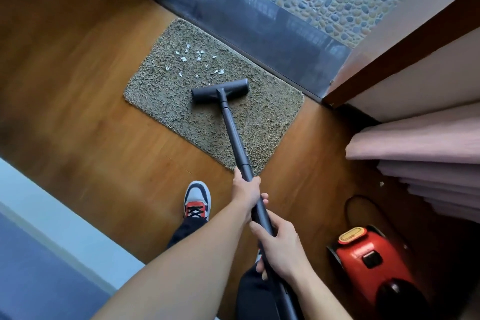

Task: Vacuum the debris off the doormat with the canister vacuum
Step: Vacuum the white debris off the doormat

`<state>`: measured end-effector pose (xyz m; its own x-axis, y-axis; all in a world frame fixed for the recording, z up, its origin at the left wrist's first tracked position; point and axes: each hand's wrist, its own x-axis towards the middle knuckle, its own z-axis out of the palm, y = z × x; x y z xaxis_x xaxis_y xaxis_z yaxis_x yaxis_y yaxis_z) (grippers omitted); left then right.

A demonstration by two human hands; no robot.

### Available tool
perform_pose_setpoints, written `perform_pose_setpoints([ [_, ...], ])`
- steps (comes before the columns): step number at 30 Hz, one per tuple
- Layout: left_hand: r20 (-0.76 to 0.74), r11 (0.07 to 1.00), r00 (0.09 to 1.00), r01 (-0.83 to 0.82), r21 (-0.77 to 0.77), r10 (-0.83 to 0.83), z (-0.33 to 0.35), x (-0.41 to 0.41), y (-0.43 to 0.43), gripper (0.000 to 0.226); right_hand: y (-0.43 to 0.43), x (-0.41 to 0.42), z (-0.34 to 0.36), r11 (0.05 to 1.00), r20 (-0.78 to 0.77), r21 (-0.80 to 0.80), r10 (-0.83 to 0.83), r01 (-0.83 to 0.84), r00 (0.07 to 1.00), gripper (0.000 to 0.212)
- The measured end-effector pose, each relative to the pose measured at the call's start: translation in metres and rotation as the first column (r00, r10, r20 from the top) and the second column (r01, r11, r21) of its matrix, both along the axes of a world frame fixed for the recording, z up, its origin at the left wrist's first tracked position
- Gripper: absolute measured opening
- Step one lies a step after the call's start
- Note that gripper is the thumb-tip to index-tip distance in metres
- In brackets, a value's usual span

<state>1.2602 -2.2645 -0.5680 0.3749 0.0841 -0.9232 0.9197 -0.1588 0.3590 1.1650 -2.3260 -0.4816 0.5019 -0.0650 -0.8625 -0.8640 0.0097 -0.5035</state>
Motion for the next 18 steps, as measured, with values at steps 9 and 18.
perform_pose_setpoints([
  [9, 0.024, 0.998, 0.998, 0.066, -0.013, -0.066, -0.011, 0.082, 0.026, 0.074, 0.036, 0.075, -0.012, 0.996, 0.018, -0.055, -0.072, 0.073, 0.997, 0.011],
  [18, 0.029, 0.997, 0.997, 0.075, -0.028, -0.074, -0.022, 0.165, 0.051, 0.063, 0.062, 0.154, -0.026, 0.994, 0.032, -0.064, -0.085, 0.087, 0.996, 0.009],
])
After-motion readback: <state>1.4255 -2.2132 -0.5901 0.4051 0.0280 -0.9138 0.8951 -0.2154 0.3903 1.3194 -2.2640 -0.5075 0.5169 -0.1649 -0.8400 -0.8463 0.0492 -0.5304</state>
